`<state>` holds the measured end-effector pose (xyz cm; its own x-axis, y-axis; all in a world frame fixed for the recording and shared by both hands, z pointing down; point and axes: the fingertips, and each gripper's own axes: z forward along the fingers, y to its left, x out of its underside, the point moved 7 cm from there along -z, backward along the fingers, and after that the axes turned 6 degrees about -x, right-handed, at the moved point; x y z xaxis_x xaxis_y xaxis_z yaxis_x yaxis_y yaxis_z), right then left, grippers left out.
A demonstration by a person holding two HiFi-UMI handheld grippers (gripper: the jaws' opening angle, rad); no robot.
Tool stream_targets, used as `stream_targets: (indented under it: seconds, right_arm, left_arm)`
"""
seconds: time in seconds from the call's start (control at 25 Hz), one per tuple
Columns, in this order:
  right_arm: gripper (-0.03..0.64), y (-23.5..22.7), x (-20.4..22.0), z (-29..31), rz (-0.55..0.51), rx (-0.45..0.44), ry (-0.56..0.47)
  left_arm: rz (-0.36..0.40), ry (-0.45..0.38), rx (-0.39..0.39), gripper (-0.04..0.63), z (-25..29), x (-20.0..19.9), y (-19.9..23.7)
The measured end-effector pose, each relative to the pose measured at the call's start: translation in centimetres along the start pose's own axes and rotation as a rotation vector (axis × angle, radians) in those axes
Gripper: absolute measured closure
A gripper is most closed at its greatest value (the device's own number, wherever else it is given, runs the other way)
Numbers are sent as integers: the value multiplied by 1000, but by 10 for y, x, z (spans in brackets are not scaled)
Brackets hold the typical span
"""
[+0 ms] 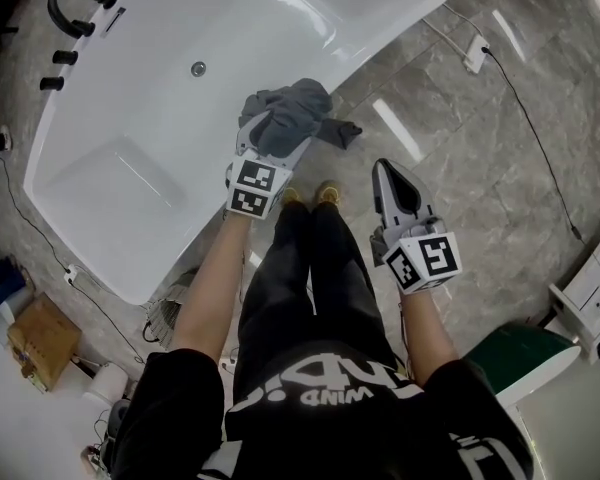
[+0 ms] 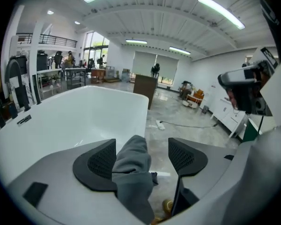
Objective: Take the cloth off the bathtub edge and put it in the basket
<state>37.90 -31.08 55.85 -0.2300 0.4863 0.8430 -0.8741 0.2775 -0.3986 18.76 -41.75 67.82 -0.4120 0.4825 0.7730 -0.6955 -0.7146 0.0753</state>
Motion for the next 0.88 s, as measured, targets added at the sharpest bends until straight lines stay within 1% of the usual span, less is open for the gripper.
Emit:
stream_targets:
  seconds: [0.12, 0.28, 0.4, 0.56, 0.76, 0.88]
  right_arm:
    - [604, -1, 3, 0, 4, 2, 5]
    - [604, -2, 8, -1, 10, 5, 15]
    - [604, -4, 13, -1, 23, 11, 23]
    - [604, -6, 16, 2, 28, 11, 34]
    - [604, -5, 19, 4, 33, 2, 44]
    - [604, -7, 21, 5, 39, 2, 53]
  left_arm:
    - [56, 96, 0, 240, 24, 23, 5]
    - [85, 239, 18, 218, 51, 49, 8]
    - [106, 325, 42, 215, 68, 62, 8]
    - [161, 392, 42, 215, 85, 72, 7]
    - [153, 446, 17, 215, 100, 77, 9]
    - [172, 473, 10, 215, 108, 80, 11]
